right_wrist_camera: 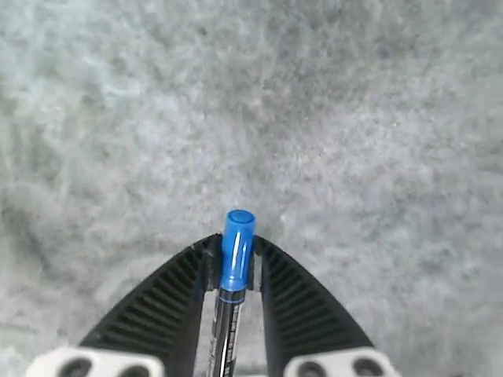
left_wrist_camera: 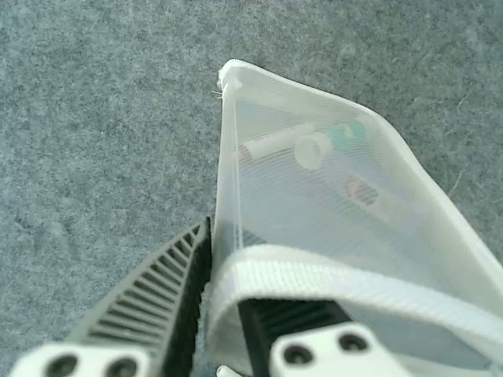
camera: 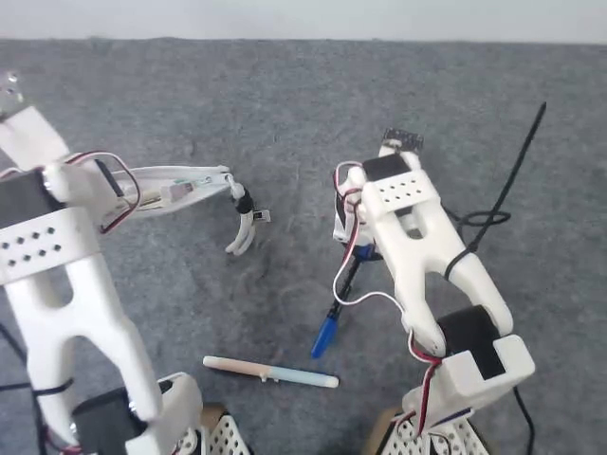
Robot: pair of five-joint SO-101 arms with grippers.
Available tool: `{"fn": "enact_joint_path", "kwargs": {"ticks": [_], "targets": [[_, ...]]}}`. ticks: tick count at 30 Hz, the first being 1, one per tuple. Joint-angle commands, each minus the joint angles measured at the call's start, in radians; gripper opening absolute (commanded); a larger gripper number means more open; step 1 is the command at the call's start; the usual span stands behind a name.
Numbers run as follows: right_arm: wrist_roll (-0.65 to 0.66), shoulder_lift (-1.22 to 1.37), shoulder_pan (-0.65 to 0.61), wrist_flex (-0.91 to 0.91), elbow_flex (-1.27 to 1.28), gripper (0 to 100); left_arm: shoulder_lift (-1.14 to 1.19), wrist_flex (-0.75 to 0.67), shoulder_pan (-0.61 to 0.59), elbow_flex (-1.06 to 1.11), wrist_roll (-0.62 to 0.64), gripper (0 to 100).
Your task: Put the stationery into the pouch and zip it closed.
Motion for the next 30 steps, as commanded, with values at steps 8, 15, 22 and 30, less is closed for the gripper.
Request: {"fn": "enact_joint_path", "kwargs": {"ticks": [8,15,22,30], "targets": [[0.203,-0.045,0.005,0.251,-0.206,0.6,-0.005,-0.021,-0.005,-0.01,0.008,1],[0.245,-0.188,0.005,0.286,-0.158,0.6,-0.005,-0.021,-0.005,-0.01,0.008,1],[0.308,-0.39,0.005,0.186,-0.003,0.6,-0.005,-0.021,-0.005,-0.01,0.008,1],[0.308,-0.553,-0.05,0.002,0.08,0.6,-0.005,-0.021,-0.003,-0.01,0.008,1]]}}
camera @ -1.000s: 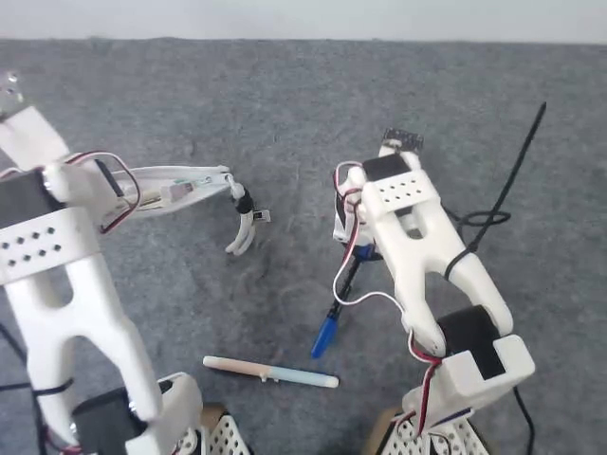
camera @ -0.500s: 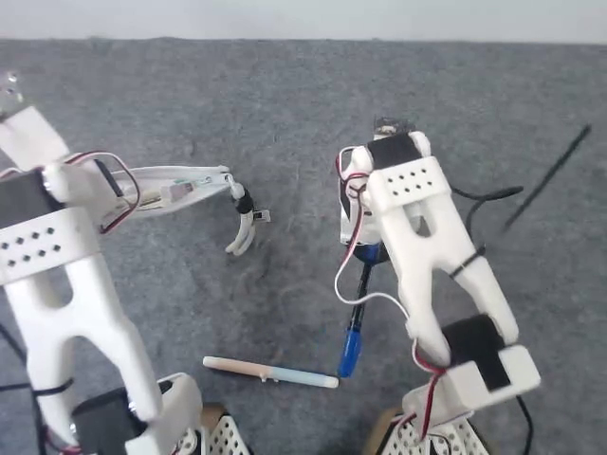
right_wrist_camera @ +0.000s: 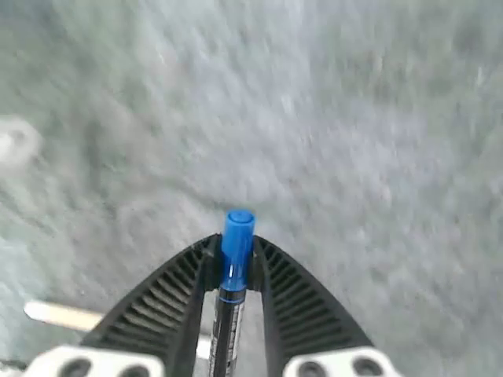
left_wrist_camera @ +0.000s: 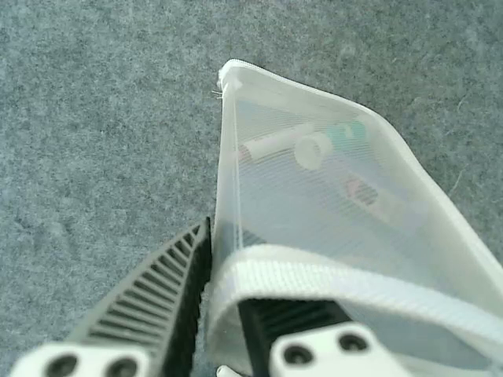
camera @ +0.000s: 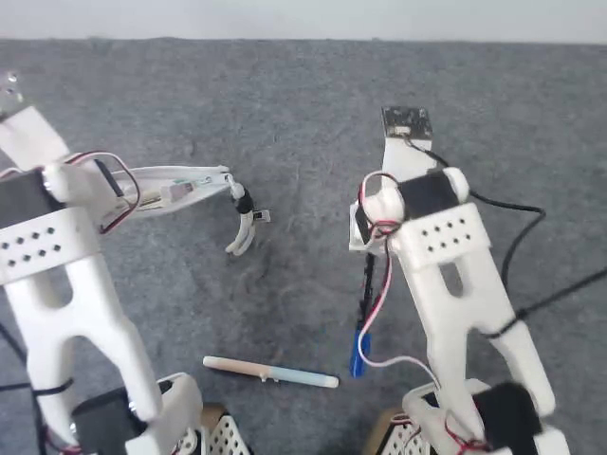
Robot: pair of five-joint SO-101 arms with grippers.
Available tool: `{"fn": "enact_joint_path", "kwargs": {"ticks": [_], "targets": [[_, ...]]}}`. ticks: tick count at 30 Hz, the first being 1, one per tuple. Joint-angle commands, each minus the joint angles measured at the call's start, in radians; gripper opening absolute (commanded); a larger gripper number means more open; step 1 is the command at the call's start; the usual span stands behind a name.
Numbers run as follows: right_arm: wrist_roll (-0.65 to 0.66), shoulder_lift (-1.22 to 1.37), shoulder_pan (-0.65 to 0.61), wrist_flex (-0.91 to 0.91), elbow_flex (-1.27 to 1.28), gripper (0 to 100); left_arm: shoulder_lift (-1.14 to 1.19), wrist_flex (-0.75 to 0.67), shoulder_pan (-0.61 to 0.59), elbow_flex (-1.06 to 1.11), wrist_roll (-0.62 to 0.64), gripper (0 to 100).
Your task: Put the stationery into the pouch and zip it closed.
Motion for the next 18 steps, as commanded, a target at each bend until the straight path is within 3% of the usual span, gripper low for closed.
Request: {"fn": "enact_joint_path", "kwargs": {"ticks": [1,18], "targets": [[0.011,-0.105,-0.061,-0.088,-0.006,0.6,-0.005,-0.021,-0.003,-0.01,0.008,1],[0.014,-0.236,-0.259,-0.398,-0.023,0.6,-0.005,-0.021,-0.003,-0.01,0.012,1]]}}
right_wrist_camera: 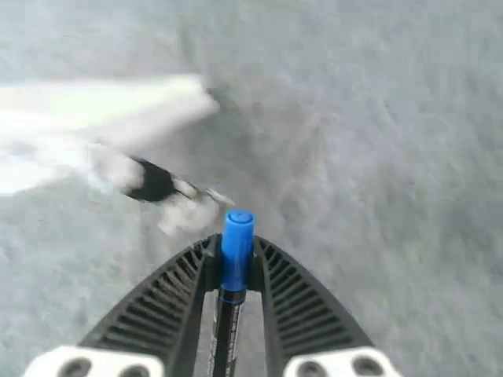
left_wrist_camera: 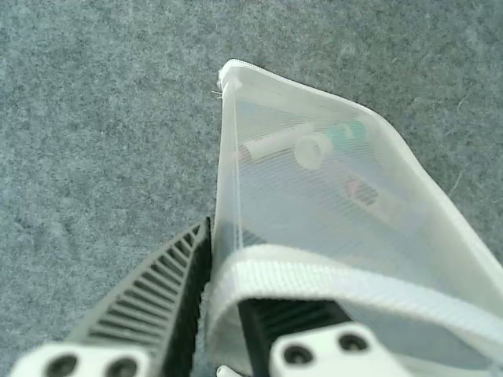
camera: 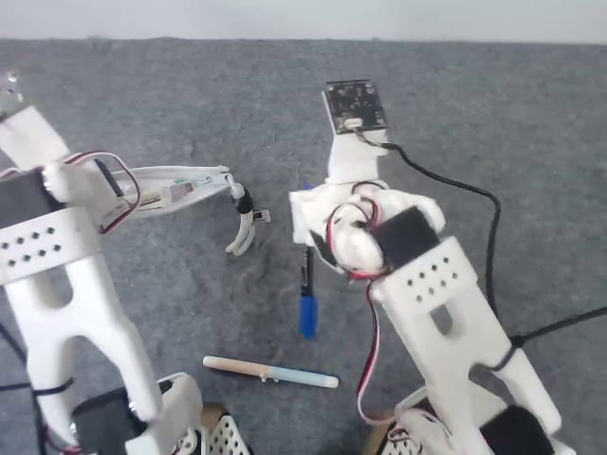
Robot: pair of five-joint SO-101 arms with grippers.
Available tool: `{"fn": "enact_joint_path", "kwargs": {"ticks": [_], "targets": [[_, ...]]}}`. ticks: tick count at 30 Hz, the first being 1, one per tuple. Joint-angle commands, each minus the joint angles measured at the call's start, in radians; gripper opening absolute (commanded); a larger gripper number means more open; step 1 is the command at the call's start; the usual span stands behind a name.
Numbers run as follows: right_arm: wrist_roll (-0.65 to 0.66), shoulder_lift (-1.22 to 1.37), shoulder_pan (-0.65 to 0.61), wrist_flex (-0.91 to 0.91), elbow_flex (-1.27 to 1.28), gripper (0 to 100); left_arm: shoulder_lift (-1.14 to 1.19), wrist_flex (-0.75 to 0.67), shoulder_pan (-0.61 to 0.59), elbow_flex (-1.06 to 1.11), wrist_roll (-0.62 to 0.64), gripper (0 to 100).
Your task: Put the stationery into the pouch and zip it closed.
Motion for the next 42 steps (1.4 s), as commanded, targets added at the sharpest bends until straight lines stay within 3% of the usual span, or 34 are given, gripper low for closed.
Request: {"fn": "enact_joint_path", "kwargs": {"ticks": [1,13,25,37,42], "targets": [[0.014,-0.114,-0.016,-0.104,-0.021,0.6,-0.005,-0.021,-0.003,-0.01,0.012,1],[0.015,-0.236,-0.018,-0.297,-0.021,0.6,-0.005,-0.021,-0.003,-0.01,0.012,1],[0.017,-0.232,-0.116,-0.504,-0.021,0.6,-0.005,-0.021,-0.003,-0.01,0.012,1],[0.017,-0.229,-0.116,-0.708,-0.009,0.6,-0.005,-0.021,-0.003,-0.01,0.012,1],[0.017,-0.231,-0.111,-0.877,0.086,0.6,-0.005,-0.021,-0.003,-0.01,0.012,1]]}}
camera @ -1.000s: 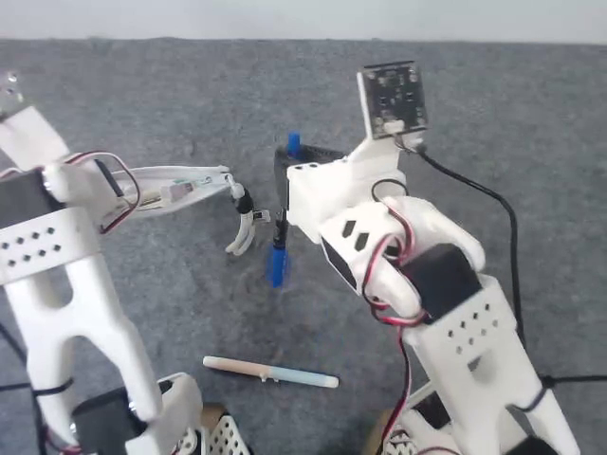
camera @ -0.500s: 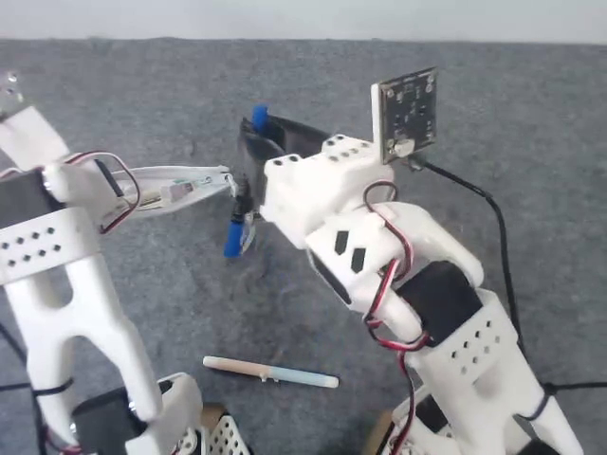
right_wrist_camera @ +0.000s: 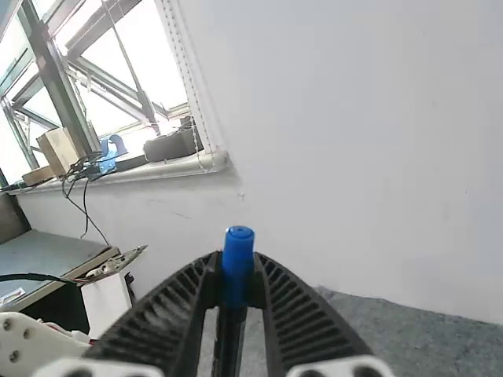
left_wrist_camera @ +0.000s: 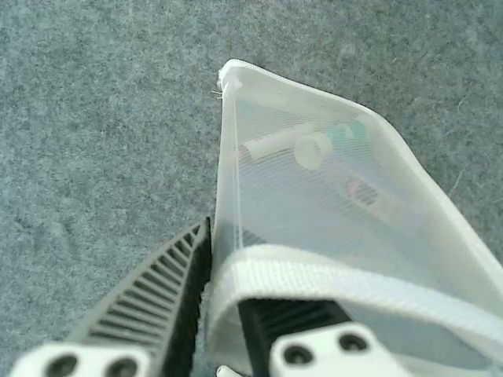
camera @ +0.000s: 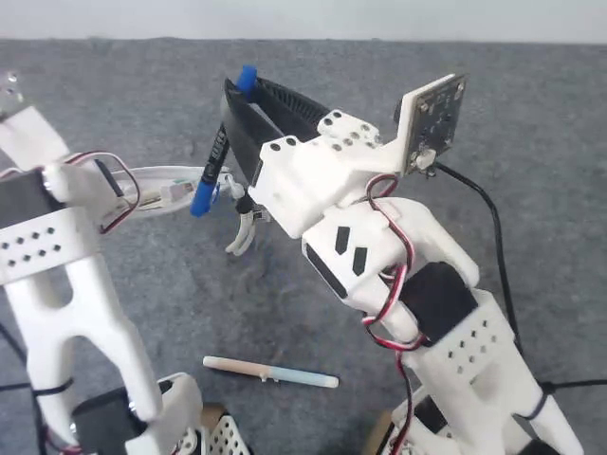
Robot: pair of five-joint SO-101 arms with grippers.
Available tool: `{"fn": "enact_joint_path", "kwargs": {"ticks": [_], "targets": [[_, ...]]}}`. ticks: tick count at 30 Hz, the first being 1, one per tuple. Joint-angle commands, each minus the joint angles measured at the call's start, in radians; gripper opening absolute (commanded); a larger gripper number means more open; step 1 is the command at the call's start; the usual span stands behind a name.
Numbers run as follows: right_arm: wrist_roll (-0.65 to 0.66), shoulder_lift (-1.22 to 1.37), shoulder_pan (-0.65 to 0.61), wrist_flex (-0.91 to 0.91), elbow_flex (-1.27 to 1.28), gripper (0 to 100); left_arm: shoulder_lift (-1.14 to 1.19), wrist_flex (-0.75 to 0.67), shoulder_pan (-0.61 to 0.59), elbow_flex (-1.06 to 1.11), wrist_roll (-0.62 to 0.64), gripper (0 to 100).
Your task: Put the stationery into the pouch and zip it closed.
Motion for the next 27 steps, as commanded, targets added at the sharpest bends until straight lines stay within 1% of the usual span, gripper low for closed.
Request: {"fn": "enact_joint_path", "kwargs": {"ticks": [1,4,8,12,20,27], "targets": [[0.015,-0.027,-0.004,-0.143,0.054,0.6,-0.005,-0.021,-0.003,-0.01,0.012,1],[0.032,-0.027,-0.004,-0.28,0.135,0.6,-0.005,-0.021,-0.003,-0.01,0.012,1],[0.161,-0.025,-0.018,-0.475,0.247,0.6,-0.005,-0.021,-0.003,-0.01,0.012,1],[0.227,-0.025,-0.036,-0.611,0.336,0.6,-0.005,-0.021,-0.003,-0.01,0.012,1],[0.287,-0.024,-0.102,-0.644,0.434,0.6,-0.005,-0.021,-0.003,-0.01,0.012,1],[0.463,0.091,-0.128,-0.645,0.459,0.6,-0.005,-0.021,-0.003,-0.01,0.012,1]]}}
